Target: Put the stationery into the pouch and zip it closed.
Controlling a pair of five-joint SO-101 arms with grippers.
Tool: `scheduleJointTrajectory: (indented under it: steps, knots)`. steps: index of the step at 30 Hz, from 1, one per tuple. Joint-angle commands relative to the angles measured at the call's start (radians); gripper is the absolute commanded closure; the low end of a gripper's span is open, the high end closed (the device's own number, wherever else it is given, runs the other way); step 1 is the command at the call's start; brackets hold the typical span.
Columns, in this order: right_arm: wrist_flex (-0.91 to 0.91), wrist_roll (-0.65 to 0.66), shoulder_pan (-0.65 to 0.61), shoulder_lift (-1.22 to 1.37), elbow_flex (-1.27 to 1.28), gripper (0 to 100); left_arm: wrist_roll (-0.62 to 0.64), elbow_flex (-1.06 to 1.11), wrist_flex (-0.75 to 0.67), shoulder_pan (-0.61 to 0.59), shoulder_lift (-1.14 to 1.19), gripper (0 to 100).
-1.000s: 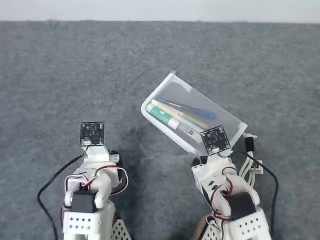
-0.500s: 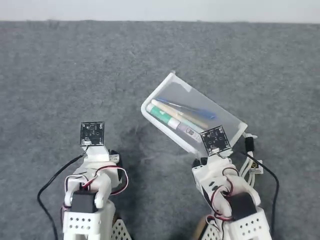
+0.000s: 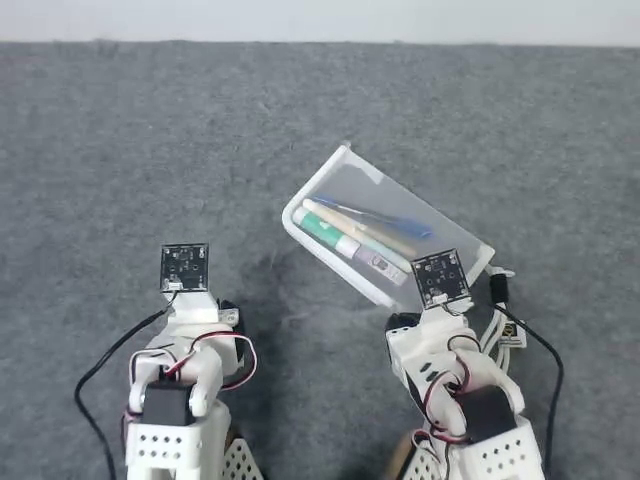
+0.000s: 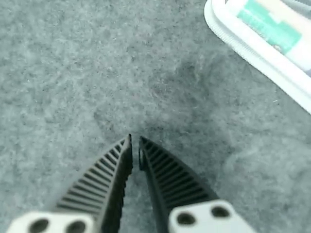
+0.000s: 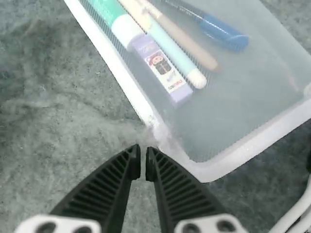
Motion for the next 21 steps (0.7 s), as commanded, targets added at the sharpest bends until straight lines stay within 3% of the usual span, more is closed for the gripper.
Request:
scheduleJointTrajectory:
  steps: [1,21]
  knots:
    - [0.03,-0.015,0.044,-0.024,-0.094,99.2,0.012,-0.015,0.008,0.0,-0.014,98]
    - [0.019,-0.006,0.056,-0.022,-0.098,99.2,0.012,-0.015,0.008,0.0,-0.014,98]
